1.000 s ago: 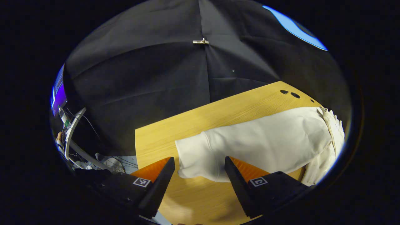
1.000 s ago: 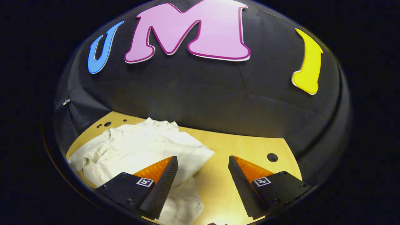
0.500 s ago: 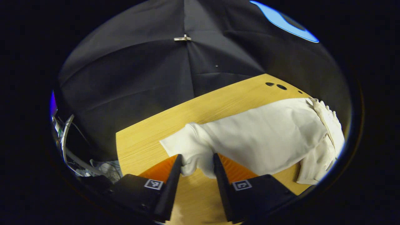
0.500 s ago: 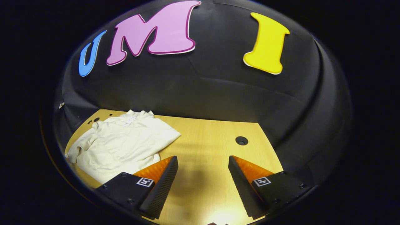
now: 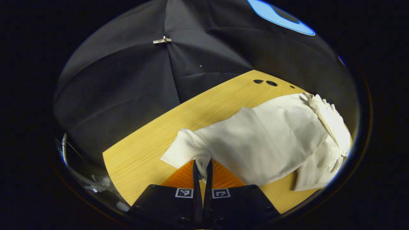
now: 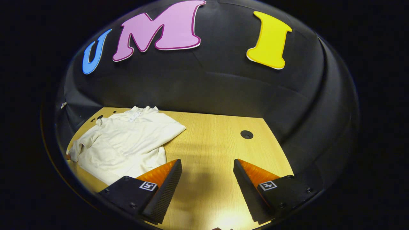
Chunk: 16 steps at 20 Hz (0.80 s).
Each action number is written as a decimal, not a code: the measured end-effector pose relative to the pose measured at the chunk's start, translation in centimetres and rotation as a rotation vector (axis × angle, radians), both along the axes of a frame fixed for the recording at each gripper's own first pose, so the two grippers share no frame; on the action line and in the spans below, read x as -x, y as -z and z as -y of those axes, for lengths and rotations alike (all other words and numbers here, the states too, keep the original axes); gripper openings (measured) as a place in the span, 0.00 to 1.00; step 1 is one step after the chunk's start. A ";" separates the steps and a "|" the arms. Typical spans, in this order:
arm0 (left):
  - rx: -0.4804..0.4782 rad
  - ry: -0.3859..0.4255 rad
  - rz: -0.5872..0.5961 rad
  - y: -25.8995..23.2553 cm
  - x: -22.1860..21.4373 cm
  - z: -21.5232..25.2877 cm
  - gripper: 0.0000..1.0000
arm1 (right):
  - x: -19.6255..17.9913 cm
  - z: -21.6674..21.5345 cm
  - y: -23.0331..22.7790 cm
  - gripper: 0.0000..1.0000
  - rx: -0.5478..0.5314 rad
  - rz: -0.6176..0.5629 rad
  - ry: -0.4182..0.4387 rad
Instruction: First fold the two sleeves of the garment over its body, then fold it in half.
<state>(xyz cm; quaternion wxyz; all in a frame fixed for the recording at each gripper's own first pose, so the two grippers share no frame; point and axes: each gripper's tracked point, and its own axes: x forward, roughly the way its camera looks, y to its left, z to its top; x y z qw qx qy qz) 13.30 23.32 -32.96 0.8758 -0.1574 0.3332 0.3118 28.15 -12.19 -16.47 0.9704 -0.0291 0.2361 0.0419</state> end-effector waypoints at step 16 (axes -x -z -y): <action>-0.019 0.173 0.272 -14.4 -16.9 5.3 0.06 | 1.8 1.3 1.3 0.98 -0.019 0.016 0.016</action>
